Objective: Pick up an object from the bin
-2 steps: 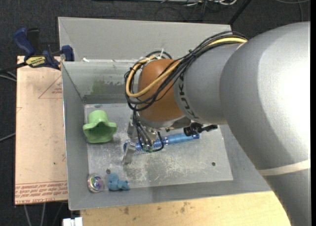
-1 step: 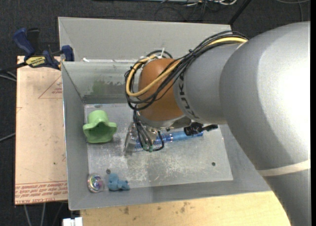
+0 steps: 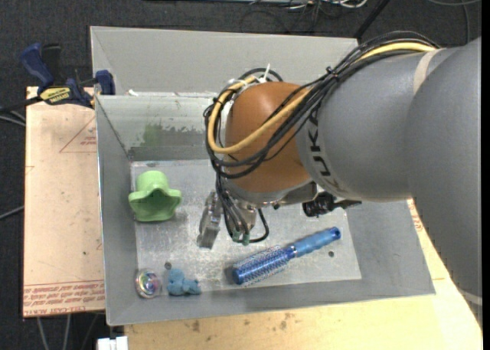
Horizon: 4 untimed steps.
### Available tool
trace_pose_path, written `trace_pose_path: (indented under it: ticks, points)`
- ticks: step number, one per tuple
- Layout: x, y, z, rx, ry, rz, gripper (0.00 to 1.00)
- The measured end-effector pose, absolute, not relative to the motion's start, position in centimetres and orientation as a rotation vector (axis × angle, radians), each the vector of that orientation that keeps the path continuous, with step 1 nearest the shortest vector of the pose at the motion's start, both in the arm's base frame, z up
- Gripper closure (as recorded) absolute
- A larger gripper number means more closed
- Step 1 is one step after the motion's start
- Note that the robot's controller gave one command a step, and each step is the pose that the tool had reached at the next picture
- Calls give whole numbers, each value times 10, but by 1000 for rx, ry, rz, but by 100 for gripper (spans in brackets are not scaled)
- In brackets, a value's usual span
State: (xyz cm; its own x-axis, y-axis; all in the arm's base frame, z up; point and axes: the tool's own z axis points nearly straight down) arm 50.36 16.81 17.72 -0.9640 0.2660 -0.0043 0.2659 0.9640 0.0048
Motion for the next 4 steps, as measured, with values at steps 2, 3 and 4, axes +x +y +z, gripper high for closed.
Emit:
trace_pose_path:
  ticks: [2,3,4]
  points:
    - [505,237,68,585,3083,6,0]
    - [479,188,82,496,3105,-5,0]
    - [480,190,82,493,3104,0,100]
